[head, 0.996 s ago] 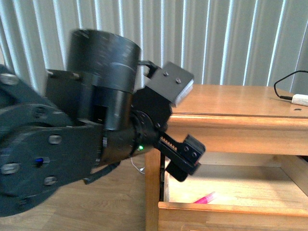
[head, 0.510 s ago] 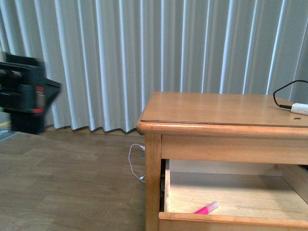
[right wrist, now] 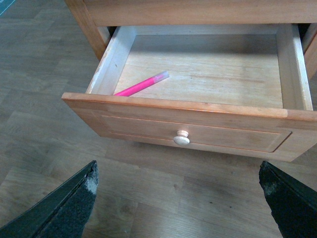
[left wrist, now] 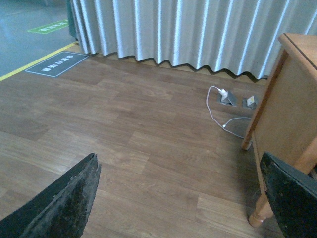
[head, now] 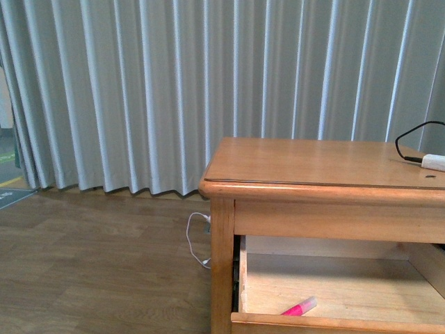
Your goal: Place pink marker in drawer with both arms
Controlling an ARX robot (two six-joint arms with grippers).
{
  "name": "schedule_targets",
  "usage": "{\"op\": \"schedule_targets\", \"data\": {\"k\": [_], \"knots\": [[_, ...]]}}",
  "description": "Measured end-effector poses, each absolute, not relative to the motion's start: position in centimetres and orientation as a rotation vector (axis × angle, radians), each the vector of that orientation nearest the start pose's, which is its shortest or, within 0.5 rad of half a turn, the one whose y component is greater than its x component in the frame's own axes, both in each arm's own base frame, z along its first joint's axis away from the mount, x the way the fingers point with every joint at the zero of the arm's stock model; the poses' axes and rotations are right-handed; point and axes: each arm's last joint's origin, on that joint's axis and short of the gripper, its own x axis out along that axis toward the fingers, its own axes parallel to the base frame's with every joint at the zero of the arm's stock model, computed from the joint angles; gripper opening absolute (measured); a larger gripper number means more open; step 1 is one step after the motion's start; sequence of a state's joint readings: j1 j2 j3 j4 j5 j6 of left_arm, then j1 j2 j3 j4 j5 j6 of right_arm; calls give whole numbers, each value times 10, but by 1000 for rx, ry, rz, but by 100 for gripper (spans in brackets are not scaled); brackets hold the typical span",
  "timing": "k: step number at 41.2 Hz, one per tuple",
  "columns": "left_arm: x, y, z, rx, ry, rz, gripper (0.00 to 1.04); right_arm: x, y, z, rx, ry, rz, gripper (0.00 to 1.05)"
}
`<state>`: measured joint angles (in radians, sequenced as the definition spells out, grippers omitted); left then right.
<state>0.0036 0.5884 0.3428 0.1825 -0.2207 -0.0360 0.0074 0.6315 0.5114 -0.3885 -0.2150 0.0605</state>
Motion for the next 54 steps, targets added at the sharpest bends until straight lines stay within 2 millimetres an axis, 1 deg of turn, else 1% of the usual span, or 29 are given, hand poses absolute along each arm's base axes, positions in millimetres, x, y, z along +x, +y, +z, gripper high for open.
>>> {"op": "schedule_targets", "data": {"k": [1,4,6,10,13,18,20,27,47,54], "knots": [[148,6,243,-25,50,194,96,141,7,243,112,514,202,96],[145,1,234,-20,4,26,80,141,7,243,112,514,201,96],[141,0,227,-14,3,-4,70,141,7,243,112,514,202,96],[135,0,214,-9,7,0,48,141,7,243,112,514,202,96],[133,0,208,-9,10,0,37,141,7,243,112,514,202,96],[127,0,198,-8,1,-2,10,141,7,243,112,514,202,96],[126,0,196,-10,-1,-1,4,141,7,243,112,514,202,96],[121,0,188,-7,2,-1,4,141,7,243,112,514,202,96],[111,0,173,-6,-7,-1,4,141,7,243,112,514,202,96],[108,0,174,-5,-27,-2,4,141,7,243,112,514,202,96]]}}
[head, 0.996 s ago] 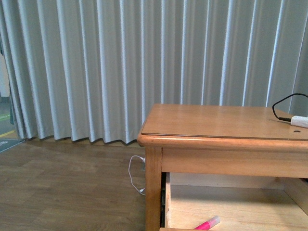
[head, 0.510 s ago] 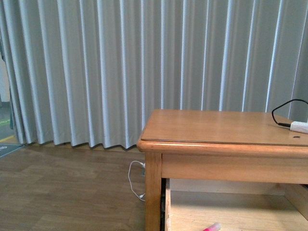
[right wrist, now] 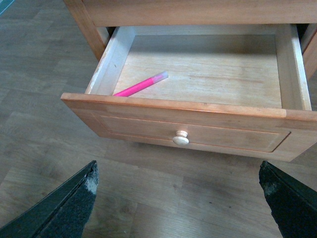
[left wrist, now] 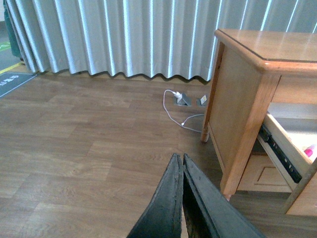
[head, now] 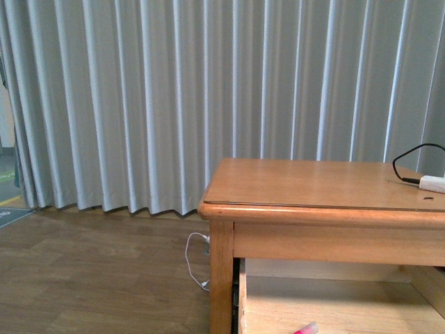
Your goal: Place pink marker in drawer with both arms
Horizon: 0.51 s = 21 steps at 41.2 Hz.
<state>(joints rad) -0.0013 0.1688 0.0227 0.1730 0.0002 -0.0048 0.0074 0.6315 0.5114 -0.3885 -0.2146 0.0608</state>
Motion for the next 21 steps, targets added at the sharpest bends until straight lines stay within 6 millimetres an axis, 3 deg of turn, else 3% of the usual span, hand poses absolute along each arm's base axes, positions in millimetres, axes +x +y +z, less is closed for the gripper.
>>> {"op": "schedule_targets", "data": {"k": [5,21], "knots": [[97,0,171,-5,-19,-2,4,141,7,243,112,514,202,96],[97,0,171,-5,-20,-2,4,141,7,243,112,513,202,96]]}}
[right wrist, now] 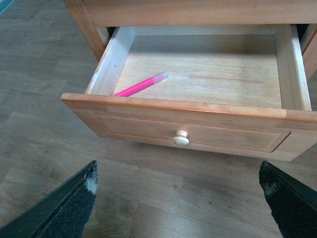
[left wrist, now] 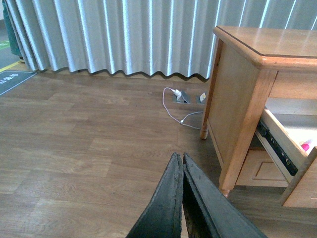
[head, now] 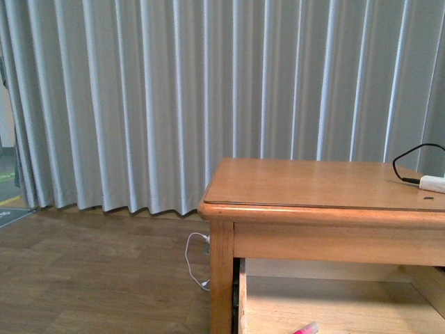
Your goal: Place pink marker in drawer with both arms
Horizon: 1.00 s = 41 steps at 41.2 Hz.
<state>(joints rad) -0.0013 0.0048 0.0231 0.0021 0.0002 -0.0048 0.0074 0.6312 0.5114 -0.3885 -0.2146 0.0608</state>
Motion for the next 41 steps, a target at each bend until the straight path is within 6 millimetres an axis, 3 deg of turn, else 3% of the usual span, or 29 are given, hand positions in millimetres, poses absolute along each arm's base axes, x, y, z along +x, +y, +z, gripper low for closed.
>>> {"op": "schedule_targets", "data": {"k": [3,10,15,22,29,41], "knots": [[97,0,171,-6,-21,-2,5,141,7,243,112,513,202,96],[97,0,171,-5,-21,-2,27,144,6,241,45,387,43,96],[97,0,171,-5,-21,-2,45,147,3,234,-3,435,-27,96],[97,0,171,-5,-21,-2,70,161,1,213,-66,562,47,96],[97,0,171,-5,-20,-2,98,183,-7,173,-93,655,67,96],[97,0,171,-4,-20,-2,99,213,-4,124,-121,594,71,96]]}}
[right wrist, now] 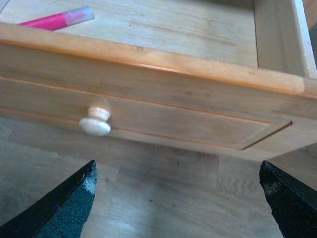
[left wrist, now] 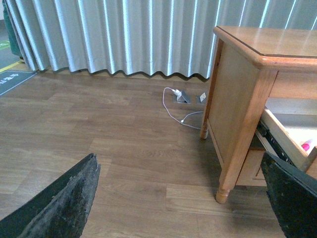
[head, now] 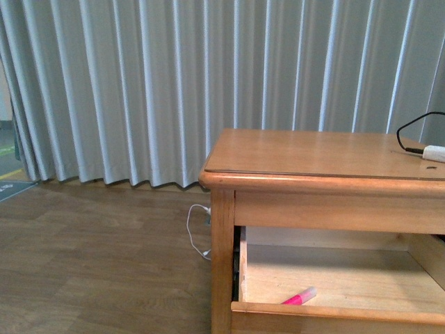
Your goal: Place pink marker in drawer with both arms
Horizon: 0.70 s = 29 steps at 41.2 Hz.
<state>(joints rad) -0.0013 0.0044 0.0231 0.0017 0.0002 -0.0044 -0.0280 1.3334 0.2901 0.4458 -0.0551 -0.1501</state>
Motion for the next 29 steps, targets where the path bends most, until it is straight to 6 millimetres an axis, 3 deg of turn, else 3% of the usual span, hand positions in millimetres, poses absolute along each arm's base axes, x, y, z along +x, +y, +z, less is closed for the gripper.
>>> {"op": "schedule_targets", "data": {"k": [9,19,29], "knots": [[97,0,171,-4,-20,-2,99,237,-3,99,-80,579,29,96],[97,0,171,-4,-20,-2,99,273,4,92,-13,532,-29,96],[97,0,171,-4,-20,-2,99,326,23,93,23,491,-37,96]]}}
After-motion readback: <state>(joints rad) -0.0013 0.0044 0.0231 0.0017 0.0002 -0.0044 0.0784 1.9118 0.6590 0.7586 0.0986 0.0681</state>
